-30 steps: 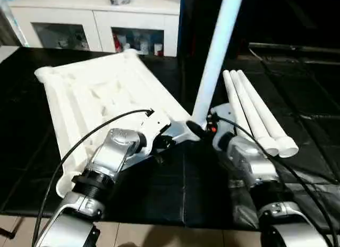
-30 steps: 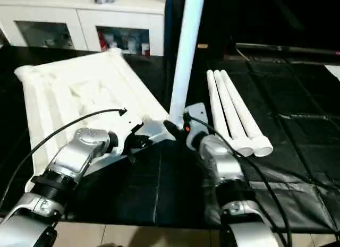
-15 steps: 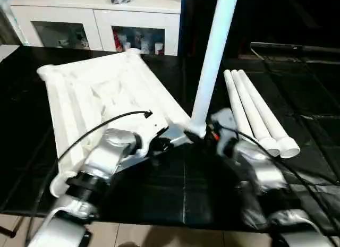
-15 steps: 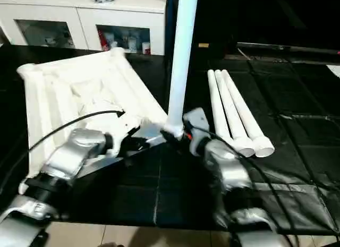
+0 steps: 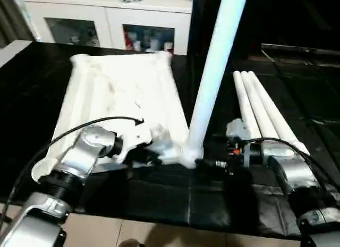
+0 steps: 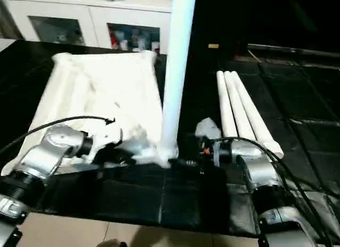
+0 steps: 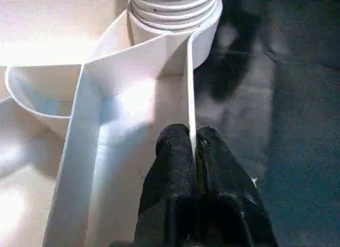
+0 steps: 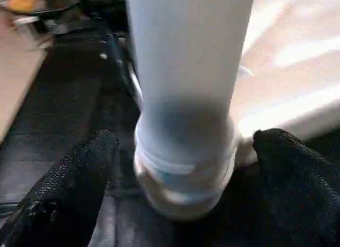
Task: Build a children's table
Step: Rotate leg to tighten
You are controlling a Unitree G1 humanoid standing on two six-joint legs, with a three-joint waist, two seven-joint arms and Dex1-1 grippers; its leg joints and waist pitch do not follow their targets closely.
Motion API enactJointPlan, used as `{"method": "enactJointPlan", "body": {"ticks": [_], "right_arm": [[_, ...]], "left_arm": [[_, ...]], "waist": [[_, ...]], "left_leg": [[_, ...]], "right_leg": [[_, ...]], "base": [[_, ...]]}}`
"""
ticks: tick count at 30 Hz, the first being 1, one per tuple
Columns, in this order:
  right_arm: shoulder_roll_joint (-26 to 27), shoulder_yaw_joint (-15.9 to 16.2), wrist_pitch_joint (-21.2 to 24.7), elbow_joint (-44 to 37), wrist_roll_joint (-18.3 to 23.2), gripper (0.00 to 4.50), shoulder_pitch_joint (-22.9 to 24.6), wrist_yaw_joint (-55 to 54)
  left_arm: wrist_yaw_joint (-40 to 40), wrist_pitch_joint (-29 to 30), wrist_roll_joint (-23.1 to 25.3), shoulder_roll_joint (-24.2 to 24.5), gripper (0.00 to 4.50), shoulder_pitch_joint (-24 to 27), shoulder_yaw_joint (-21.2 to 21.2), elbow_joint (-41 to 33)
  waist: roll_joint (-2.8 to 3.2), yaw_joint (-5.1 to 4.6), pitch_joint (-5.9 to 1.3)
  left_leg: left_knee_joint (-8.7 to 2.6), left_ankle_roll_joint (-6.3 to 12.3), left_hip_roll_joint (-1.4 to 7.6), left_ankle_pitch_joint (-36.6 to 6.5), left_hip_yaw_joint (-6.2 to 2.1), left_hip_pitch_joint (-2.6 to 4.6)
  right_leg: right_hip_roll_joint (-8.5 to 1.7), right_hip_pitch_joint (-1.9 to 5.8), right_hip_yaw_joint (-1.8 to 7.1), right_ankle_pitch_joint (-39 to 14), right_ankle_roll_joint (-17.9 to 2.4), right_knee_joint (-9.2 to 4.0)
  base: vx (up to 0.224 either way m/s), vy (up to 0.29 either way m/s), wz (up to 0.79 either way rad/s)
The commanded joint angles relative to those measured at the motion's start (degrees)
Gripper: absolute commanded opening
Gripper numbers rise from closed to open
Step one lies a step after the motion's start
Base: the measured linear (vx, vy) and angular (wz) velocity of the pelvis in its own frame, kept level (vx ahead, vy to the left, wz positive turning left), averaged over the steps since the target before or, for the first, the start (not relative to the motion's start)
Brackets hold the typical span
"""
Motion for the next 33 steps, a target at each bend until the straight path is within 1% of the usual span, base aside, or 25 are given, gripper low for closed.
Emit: {"method": "enactJointPlan", "body": {"ticks": [1, 2, 4, 6, 7, 9, 10, 12, 13, 14, 18, 19, 25, 26, 27, 28, 29, 30, 31, 32, 33], "right_arm": [[-0.59, 0.93, -0.67, -0.21, 0.23, 4.45, -0.72, 2.32], [-0.54, 1.14, -0.88, -0.17, 0.13, 4.45, -0.76, 2.61], [0.00, 1.88, -1.24, 0.20, -0.13, 4.17, -1.03, 3.58], [0.62, 2.54, -1.42, 0.94, 0.03, 4.09, -1.40, 4.69], [0.68, 2.66, -1.47, 1.05, 0.02, 3.92, -1.43, 4.87], [0.76, 3.15, -1.59, 1.30, -0.14, 3.70, -1.44, 5.45], [0.79, 3.25, -1.63, 1.35, -0.17, 3.65, -1.44, 5.60], [0.82, 3.47, -1.64, 1.46, -0.22, 3.47, -1.40, 6.08], [0.80, 3.55, -1.60, 1.49, -0.25, 3.47, -1.40, 6.26], [0.80, 3.56, -1.59, 1.52, -0.24, 3.26, -1.40, 6.28], [0.90, 3.74, -1.82, 1.99, -0.24, 3.08, -1.43, 6.47], [1.01, 3.80, -1.98, 2.16, -0.25, 2.87, -1.43, 6.54], [1.26, 3.89, -1.42, 1.79, 0.24, 2.71, -0.88, 6.85], [1.73, 3.30, -0.56, 1.29, 1.33, 2.71, -0.29, 6.67], [1.73, 3.30, -0.56, 1.29, 1.33, 2.71, -0.29, 6.67], [2.35, 2.47, 0.95, 0.82, 2.53, 2.71, 0.13, 6.07], [3.46, 1.70, 2.41, 0.22, 3.21, 2.71, 0.90, 3.88], [3.93, 1.63, 2.68, 0.12, 2.96, 2.70, 1.18, 2.51], [4.59, 1.53, 3.44, 0.30, 2.32, 2.70, 1.39, 0.03], [4.59, 1.53, 3.44, 0.30, 2.32, 2.70, 1.39, 0.03], [6.65, 1.11, 5.00, 1.21, 0.33, 2.70, 1.41, -7.50]], "left_arm": [[-3.45, -2.24, -0.40, 0.23, 0.00, -1.05, -2.12, -0.65], [-3.65, -2.46, -0.40, 0.28, 0.00, -1.06, -2.21, -0.57], [-4.60, -3.07, -0.51, 0.41, 0.00, -1.04, -2.53, -0.34], [-5.19, -3.99, -0.35, 0.34, 0.00, -1.11, -2.49, 0.21], [-5.25, -4.11, -0.31, 0.31, 0.00, -1.16, -2.48, 0.32], [-5.34, -4.44, -0.24, 0.25, 0.00, -1.31, -2.50, 0.65], [-5.33, -4.57, -0.23, 0.26, 0.00, -1.36, -2.54, 0.77], [-5.34, -5.01, -0.22, 0.32, 0.00, -1.46, -2.63, 1.17], [-5.42, -5.15, -0.25, 0.35, 0.00, -1.46, -2.65, 1.26], [-5.43, -5.18, -0.24, 0.36, 0.00, -1.46, -2.65, 1.29], [-5.57, -5.64, -0.13, 0.36, 0.00, -1.47, -2.56, 1.72], [-5.53, -5.84, -0.05, 0.31, 0.00, -1.53, -2.51, 2.03], [-5.02, -5.38, -0.23, -0.04, 0.00, -1.59, -2.15, 2.82], [-4.12, -4.16, -0.52, -0.48, 0.00, -1.50, -1.69, 3.06], [-4.12, -4.16, -0.52, -0.48, 0.00, -1.50, -1.69, 3.06], [-2.76, -3.31, -0.40, -0.93, 0.00, -1.47, -1.36, 3.25], [0.85, -0.87, -0.27, -2.28, 0.00, -1.52, -0.38, 3.67], [2.60, 0.13, -0.33, -3.01, 0.00, -1.60, 0.16, 3.86], [5.10, 1.30, -0.26, -4.04, 0.00, -1.82, 0.82, 4.01], [5.10, 1.30, -0.26, -4.04, 0.00, -1.82, 0.82, 4.01], [10.20, 4.28, -0.44, -6.32, 0.00, -2.43, 2.43, 3.98]], "waist": [[-0.02, -0.17, -3.86], [0.08, 0.16, -3.89], [0.02, 0.24, -3.86], [-0.02, 0.21, -3.88], [-0.16, 0.17, -3.89], [-0.08, 0.22, -3.87], [-0.19, 0.23, -3.87], [-0.22, 0.22, -3.92], [-0.21, 0.23, -3.92], [-0.20, 0.25, -3.95], [-0.20, 0.32, -3.95], [-0.23, 0.29, -3.94], [-0.22, 0.30, -3.99], [-0.20, 0.34, -4.01], [-0.18, 0.29, -3.99], [-0.17, 0.28, -4.03], [-0.17, 0.34, -3.94], [-0.20, 0.34, -3.93], [-0.53, 0.22, -3.77], [-0.46, 0.23, -3.72], [-0.48, 0.12, -3.67]], "left_leg": [[-3.10, 3.76, 2.50, -9.19, -0.32, 1.36], [-3.09, 3.60, 2.53, -9.42, -0.33, 1.40], [-3.16, 3.30, 2.51, -9.50, -0.40, 1.22], [-3.15, 3.05, 2.49, -9.72, -0.44, 1.14], [-3.12, 3.10, 2.45, -9.78, -0.40, 1.10], [-3.13, 2.93, 2.45, -10.02, -0.42, 1.15], [-3.13, 2.86, 2.45, -9.95, -0.42, 1.13], [-3.09, 2.95, 2.44, -9.63, -0.41, 1.10], [-3.06, 3.15, 2.43, -9.34, -0.41, 1.09], [-3.02, 3.32, 2.41, -9.07, -0.40, 1.09], [-3.00, 3.39, 2.42, -8.90, -0.39, 1.07], [-3.02, 3.35, 2.40, -8.97, -0.40, 1.06], [-2.96, 3.37, 2.41, -8.76, -0.39, 1.08], [-2.94, 3.41, 2.41, -8.75, -0.37, 1.13], [-2.96, 3.42, 2.42, -8.75, -0.36, 1.14], [-2.92, 3.46, 2.40, -8.59, -0.37, 1.07], [-2.96, 3.58, 2.44, -8.85, -0.34, 1.17], [-2.95, 3.55, 2.50, -9.02, -0.31, 1.16], [-3.13, 3.04, 2.48, -9.34, -0.35, 1.12], [-3.19, 2.69, 2.40, -9.75, -0.45, 1.11], [-3.31, 2.03, 2.34, -10.82, -0.48, 1.11]], "right_leg": [[-4.44, 2.55, 2.28, -0.45, -15.09, -3.68], [-4.54, 2.46, 2.29, -1.04, -14.99, -3.67], [-4.57, 2.57, 2.28, -1.26, -14.80, -3.59], [-4.62, 2.54, 2.26, -1.61, -14.66, -3.56], [-4.62, 2.56, 2.26, -1.69, -14.63, -3.59], [-4.64, 2.51, 2.27, -2.39, -14.49, -3.65], [-4.64, 2.54, 2.27, -2.58, -14.40, -3.62], [-4.63, 2.56, 2.27, -2.27, -14.32, -3.56], [-4.59, 2.52, 2.26, -1.88, -14.31, -3.51], [-4.59, 2.53, 2.26, -1.63, -14.31, -3.51], [-4.59, 2.49, 2.24, -1.65, -14.35, -3.48], [-4.57, 2.52, 2.23, -1.88, -14.30, -3.49], [-4.59, 2.52, 2.23, -1.65, -14.31, -3.45], [-4.58, 2.49, 2.23, -1.61, -14.36, -3.45], [-4.57, 2.50, 2.24, -1.50, -14.44, -3.43], [-4.55, 2.55, 2.24, -1.17, -14.52, -3.35], [-4.57, 2.46, 2.26, -1.46, -14.65, -3.48], [-4.61, 2.42, 2.29, -1.69, -14.73, -3.48], [-4.54, 2.39, 2.24, -2.94, -14.54, -3.59], [-4.64, 2.40, 2.18, -4.25, -14.35, -3.70], [-4.80, 2.54, 2.22, -7.16, -13.59, -4.01]], "base": [[0.000, 0.000, 0.00], [0.000, 0.000, 0.00], [0.000, 0.000, 0.00], [0.000, 0.000, 0.00], [0.000, 0.000, 0.00], [0.000, 0.000, 0.00], [0.000, 0.000, 0.00], [0.000, 0.000, 0.00], [0.000, 0.000, 0.00], [0.000, 0.000, 0.00], [0.000, 0.000, 0.00], [0.000, 0.000, 0.00], [0.000, 0.000, 0.00], [0.000, 0.000, 0.00], [0.000, 0.000, 0.00], [0.000, 0.000, 0.00], [0.000, 0.000, 0.00], [0.000, 0.000, 0.00], [0.000, 0.000, 0.00], [0.000, 0.000, 0.00], [0.000, 0.000, 0.00]]}}
